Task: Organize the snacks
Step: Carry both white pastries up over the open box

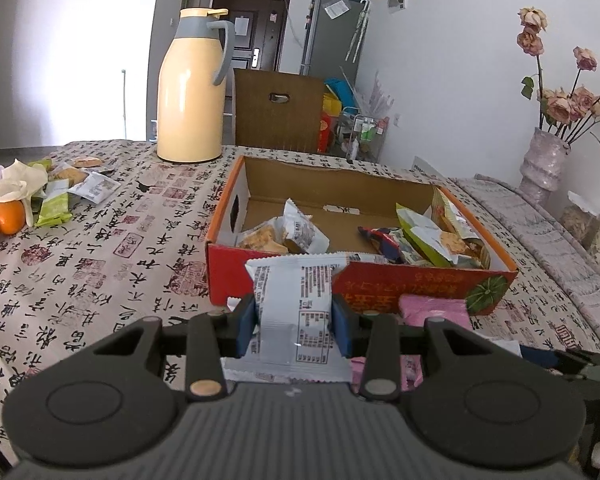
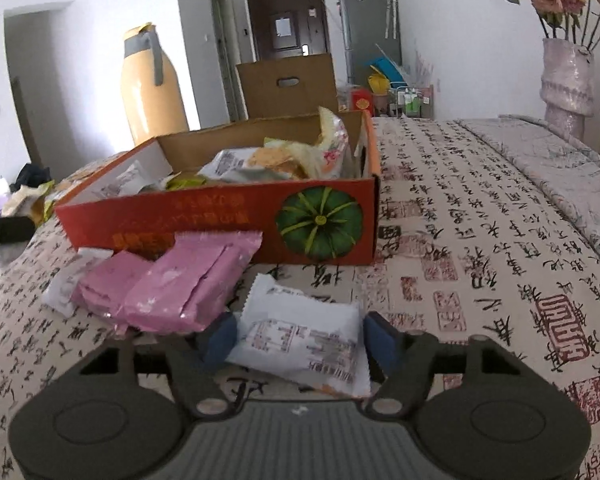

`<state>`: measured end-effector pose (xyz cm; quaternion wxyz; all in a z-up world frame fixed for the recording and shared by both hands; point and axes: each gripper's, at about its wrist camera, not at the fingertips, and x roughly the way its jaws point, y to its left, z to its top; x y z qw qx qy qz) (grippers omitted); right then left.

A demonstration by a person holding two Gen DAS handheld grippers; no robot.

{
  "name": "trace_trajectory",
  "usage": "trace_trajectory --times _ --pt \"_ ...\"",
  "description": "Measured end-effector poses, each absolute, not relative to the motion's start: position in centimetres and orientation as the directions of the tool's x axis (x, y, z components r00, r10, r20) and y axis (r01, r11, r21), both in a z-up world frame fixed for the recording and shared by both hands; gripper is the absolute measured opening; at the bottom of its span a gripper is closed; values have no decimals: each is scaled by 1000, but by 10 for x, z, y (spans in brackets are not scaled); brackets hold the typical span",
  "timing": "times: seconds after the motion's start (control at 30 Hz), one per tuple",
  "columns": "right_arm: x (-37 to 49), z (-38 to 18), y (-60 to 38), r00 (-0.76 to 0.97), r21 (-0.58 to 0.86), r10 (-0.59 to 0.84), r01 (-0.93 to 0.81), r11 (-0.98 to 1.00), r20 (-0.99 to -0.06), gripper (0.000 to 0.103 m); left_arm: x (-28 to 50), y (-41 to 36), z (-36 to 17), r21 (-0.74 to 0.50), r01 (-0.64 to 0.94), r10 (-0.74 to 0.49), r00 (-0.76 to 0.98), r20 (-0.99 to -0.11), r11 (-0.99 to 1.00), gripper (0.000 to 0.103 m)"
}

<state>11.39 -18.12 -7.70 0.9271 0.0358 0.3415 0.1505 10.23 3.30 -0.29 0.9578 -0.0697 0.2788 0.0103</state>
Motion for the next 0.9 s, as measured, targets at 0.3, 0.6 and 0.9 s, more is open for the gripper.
trace_trajectory --times 0.3,0.6,0.9 --pt "99 -70 -186 743 192 324 -261 946 -586 50 99 34 -1 -134 -52 -27 848 -529 990 40" --pt "95 -43 -191 805 195 323 -260 946 -497 50 108 31 9 -127 -41 -29 863 -504 991 40" --pt "125 -3 -159 845 152 354 -320 935 -402 50 139 18 31 -99 -21 -27 889 -457 995 40"
